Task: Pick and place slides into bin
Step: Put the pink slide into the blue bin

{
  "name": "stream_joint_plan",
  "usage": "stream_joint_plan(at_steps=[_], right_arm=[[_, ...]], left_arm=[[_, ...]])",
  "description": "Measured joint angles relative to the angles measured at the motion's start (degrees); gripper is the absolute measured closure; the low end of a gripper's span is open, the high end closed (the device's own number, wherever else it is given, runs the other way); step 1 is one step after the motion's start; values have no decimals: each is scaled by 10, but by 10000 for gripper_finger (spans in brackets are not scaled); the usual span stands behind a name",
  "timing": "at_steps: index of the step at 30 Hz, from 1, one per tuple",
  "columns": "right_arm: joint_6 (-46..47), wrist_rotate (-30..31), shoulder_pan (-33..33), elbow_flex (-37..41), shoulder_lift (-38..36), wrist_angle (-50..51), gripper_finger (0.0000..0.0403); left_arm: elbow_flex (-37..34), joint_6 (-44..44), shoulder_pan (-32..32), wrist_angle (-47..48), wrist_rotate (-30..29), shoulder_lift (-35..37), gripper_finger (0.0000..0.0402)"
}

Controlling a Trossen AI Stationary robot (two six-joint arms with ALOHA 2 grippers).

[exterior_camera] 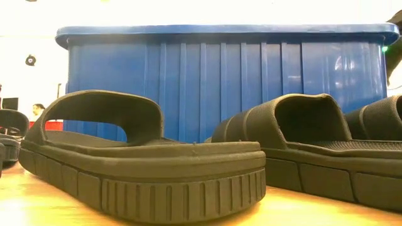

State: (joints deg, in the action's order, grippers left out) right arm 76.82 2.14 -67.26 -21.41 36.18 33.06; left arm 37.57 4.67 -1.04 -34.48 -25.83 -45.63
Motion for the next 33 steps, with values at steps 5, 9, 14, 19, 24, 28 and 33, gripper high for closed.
stream_joint_plan(at_steps=[5,9,14,19,24,28,33], right_arm=[[40,-6,0,42,0,-77,172],[76,-6,0,75,0,-155,172],[101,7,0,108,0,-222,172],[115,22,0,118,0,-230,173],[91,38,0,117,0,-235,186],[100,45,0,117,0,-235,216],[97,50,0,119,0,-234,280]], left_arm=[[0,0,0,-1,0,-3,194],[1,0,0,-1,0,-4,194],[1,0,0,-2,0,-4,194],[1,0,0,-2,0,-4,194],[2,0,0,-2,-2,-5,194],[1,0,0,-2,-7,-6,194],[1,0,0,-1,-7,-8,194]])
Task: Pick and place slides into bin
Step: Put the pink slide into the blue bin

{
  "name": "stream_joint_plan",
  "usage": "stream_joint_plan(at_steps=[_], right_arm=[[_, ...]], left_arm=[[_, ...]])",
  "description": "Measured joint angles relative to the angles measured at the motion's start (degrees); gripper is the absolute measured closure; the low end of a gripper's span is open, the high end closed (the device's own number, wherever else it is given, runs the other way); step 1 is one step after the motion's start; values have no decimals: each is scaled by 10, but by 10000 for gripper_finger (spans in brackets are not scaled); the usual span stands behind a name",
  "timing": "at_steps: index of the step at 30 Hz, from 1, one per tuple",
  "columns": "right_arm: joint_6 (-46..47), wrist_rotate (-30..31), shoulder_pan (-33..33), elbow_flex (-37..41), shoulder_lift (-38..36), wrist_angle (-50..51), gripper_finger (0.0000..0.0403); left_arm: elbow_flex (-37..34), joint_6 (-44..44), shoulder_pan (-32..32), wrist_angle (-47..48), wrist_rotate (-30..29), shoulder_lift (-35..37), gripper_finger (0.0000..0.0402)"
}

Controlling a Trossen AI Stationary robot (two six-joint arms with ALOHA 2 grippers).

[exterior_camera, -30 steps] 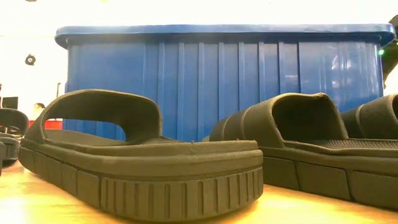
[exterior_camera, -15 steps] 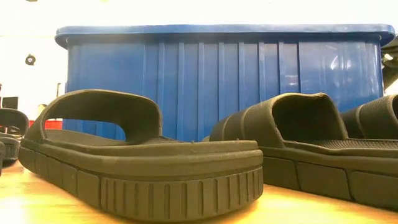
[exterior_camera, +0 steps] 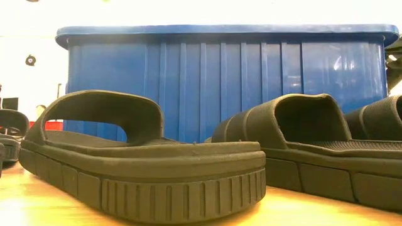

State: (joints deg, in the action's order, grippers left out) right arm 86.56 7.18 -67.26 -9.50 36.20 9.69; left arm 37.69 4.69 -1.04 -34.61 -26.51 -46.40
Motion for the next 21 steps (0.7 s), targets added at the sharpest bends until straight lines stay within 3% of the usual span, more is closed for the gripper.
stream_joint_plan(at_steps=[7,21], right_arm=[[-24,-6,0,0,-2,-1,381],[-145,-16,0,-107,-2,8,390]], left_arm=[[-1,0,0,0,-4,0,194],[0,0,0,-13,-4,1,194]])
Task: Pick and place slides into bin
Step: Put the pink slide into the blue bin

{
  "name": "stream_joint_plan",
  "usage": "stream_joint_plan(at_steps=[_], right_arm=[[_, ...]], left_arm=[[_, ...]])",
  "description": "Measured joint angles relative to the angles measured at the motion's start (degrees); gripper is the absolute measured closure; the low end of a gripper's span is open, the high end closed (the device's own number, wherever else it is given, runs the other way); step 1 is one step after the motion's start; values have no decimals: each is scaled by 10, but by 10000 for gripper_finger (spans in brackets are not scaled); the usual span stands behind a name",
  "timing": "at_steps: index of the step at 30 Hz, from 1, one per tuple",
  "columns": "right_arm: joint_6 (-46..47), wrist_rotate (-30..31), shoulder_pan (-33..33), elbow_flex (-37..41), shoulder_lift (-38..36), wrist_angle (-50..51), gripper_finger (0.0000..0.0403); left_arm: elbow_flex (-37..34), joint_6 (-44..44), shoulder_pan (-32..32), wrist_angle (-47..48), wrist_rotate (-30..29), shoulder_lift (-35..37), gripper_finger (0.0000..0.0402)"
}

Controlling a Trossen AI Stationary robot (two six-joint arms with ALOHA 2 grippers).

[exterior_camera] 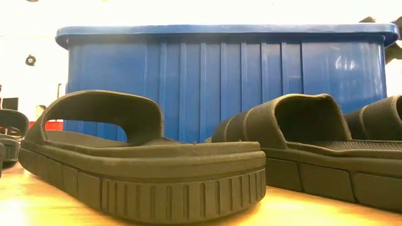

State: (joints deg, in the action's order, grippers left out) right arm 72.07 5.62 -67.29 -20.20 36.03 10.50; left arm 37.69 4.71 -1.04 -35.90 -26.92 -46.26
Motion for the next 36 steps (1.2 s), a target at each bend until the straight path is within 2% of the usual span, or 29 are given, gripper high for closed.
stream_joint_plan(at_steps=[19,23,30,36], right_arm=[[-137,-5,0,-190,0,57,390],[-143,-31,0,-222,0,54,390],[-145,-129,0,-256,0,38,390],[-136,-160,15,-284,0,37,390]], left_arm=[[0,-29,0,0,0,-2,194],[0,-29,0,-1,0,-2,194],[-2,-29,0,0,1,-2,194],[-6,-29,0,5,1,-2,194]])
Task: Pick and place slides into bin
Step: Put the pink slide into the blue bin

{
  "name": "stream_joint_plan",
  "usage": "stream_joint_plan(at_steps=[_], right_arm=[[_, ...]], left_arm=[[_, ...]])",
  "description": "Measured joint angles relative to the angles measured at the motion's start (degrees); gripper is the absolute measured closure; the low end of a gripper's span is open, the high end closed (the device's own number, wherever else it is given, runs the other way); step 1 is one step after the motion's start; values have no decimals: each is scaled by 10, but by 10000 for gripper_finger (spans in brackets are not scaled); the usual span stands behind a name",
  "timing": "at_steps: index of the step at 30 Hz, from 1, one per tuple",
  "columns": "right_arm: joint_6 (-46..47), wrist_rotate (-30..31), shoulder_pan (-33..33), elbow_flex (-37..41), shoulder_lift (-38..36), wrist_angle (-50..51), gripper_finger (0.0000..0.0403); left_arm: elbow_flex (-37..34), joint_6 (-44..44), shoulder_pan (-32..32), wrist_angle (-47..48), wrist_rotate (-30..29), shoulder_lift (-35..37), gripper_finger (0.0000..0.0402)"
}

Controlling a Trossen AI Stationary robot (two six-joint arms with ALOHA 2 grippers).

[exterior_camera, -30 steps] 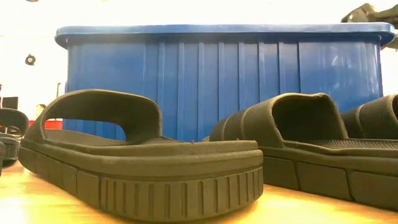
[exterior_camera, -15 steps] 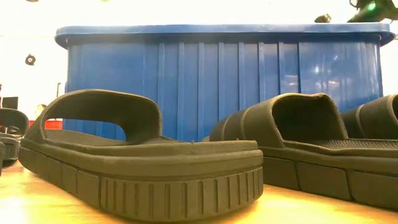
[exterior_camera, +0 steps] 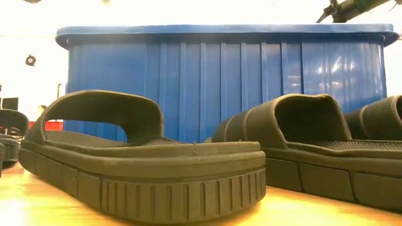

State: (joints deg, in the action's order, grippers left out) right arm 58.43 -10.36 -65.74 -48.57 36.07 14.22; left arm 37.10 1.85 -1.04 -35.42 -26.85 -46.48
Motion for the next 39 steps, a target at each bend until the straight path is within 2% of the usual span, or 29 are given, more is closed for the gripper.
stream_joint_plan(at_steps=[9,18,33,39], right_arm=[[-49,-74,44,-42,1,4,390],[-104,-79,93,-69,1,4,391],[-182,-92,233,-85,36,6,392],[-249,-91,297,-120,85,6,392]], left_arm=[[0,0,0,0,0,0,194],[1,-6,0,-1,0,-2,194],[13,-33,0,-1,0,-52,194],[20,-108,-6,-1,1,-64,194]])
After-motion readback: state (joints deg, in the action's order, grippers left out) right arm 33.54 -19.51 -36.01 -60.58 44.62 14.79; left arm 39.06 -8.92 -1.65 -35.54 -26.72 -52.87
